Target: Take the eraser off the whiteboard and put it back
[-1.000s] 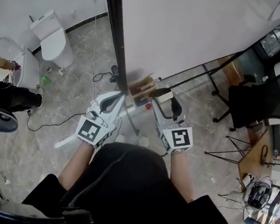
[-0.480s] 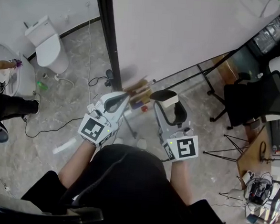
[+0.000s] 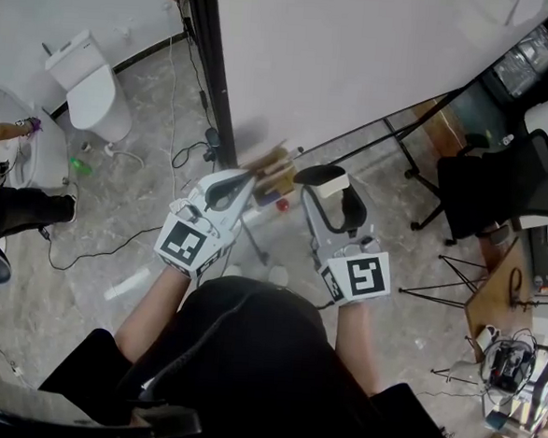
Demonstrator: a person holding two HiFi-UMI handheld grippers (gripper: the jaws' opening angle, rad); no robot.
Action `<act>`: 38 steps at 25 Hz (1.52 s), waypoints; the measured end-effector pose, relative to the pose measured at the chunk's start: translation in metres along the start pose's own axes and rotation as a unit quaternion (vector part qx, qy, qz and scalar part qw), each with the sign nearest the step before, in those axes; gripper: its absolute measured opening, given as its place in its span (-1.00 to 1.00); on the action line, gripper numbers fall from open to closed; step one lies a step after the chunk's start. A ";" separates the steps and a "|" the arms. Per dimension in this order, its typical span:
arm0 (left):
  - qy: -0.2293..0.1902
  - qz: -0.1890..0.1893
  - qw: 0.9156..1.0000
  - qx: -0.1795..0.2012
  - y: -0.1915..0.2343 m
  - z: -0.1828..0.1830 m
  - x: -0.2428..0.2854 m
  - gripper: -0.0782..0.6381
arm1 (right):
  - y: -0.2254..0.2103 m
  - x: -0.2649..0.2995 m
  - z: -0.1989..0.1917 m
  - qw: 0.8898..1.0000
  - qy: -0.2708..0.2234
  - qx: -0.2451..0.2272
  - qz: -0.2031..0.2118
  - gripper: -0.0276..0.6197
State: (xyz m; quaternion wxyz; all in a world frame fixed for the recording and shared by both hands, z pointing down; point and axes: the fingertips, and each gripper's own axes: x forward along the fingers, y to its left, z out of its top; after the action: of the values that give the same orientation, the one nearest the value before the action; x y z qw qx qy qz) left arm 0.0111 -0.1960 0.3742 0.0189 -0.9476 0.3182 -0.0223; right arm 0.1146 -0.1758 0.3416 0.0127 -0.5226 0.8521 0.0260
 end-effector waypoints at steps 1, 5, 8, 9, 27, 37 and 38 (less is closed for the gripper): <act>0.001 0.001 1.000 0.002 0.001 -0.001 0.000 -0.77 | 0.000 0.001 -0.001 1.000 0.001 -0.001 0.001 -0.09; 0.006 0.005 1.000 0.022 0.002 -0.003 0.001 -0.77 | 0.003 0.001 0.000 1.000 0.000 -0.001 0.003 -0.09; 0.005 0.007 1.000 0.021 0.001 -0.002 0.000 -0.77 | 0.004 -0.001 -0.001 1.000 0.002 -0.001 0.004 -0.09; 0.002 0.007 1.000 0.017 0.000 -0.001 0.000 -0.77 | 0.004 -0.002 -0.002 1.000 0.002 0.000 0.004 -0.09; -0.008 0.018 1.000 0.013 -0.003 0.004 -0.013 -0.77 | 0.012 -0.013 -0.006 1.000 0.004 0.001 0.002 -0.09; -0.001 0.022 1.000 0.013 -0.004 0.001 -0.022 -0.77 | 0.012 -0.009 -0.017 1.000 0.015 0.001 -0.002 -0.09; -0.001 0.023 1.000 0.012 -0.003 0.001 -0.023 -0.77 | 0.012 -0.007 -0.019 1.000 0.016 0.001 -0.001 -0.09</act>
State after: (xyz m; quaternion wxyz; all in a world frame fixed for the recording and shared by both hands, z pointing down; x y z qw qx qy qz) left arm -0.0047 -0.1795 0.3727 0.0315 -0.9397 0.3397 -0.0248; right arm 0.1077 -0.1651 0.3612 -0.0007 -0.5242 0.8515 0.0165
